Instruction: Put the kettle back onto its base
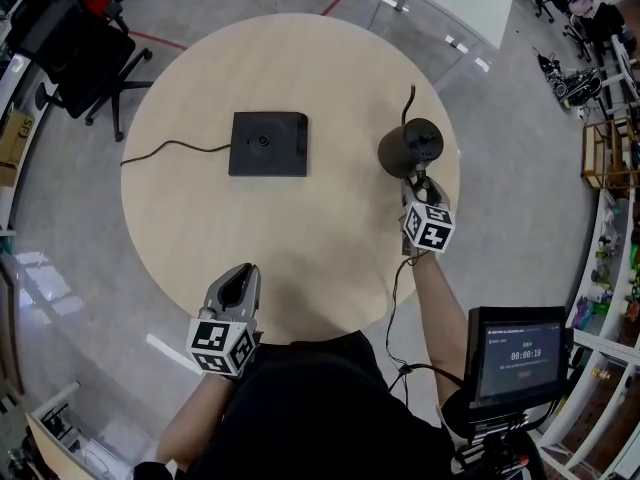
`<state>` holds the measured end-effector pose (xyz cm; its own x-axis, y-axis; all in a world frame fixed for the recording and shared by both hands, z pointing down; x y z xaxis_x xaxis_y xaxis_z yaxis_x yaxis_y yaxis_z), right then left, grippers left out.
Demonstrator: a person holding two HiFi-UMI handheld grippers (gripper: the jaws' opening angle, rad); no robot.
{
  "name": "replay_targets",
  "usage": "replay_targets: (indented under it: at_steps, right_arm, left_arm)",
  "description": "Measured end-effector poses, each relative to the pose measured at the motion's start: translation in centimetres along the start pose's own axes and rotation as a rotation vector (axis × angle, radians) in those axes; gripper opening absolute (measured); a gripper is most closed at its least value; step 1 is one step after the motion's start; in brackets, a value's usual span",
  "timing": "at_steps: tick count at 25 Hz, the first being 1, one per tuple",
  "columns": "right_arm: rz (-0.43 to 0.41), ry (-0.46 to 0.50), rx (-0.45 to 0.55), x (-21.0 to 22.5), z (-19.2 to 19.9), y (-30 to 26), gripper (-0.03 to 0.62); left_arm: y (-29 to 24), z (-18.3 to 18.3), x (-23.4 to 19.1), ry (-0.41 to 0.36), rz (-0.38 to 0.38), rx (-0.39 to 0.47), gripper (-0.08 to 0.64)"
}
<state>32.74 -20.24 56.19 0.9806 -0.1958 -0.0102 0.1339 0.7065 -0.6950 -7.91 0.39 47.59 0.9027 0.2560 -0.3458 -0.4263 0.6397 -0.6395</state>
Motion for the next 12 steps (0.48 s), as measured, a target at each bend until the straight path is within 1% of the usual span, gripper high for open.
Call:
replay_targets:
  at_steps: [9,12]
  right_arm:
    - [0.004,0.066,-0.024,-0.4,-0.3,-0.6,0.213]
    - [0.005,0.075,-0.005,-0.5,-0.3,-0.2,0.21]
  left_arm:
    - [1.0,0.6,0.4,0.018,-0.02,-0.007,0.038]
    - [1.2,0.6,0.5,0.021,-0.02,-0.007,0.038]
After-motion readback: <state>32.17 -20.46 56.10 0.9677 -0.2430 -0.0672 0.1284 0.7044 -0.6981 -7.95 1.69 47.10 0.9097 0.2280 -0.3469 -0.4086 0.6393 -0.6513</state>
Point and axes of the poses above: the fingertips, and each gripper's own axes: y backward along the fingers, x to its right, z out of its underside, the point moved 10 cm from there along y, backward along the fingers, and after that the axes turned 8 degrees about -x, right-handed, at the moved point
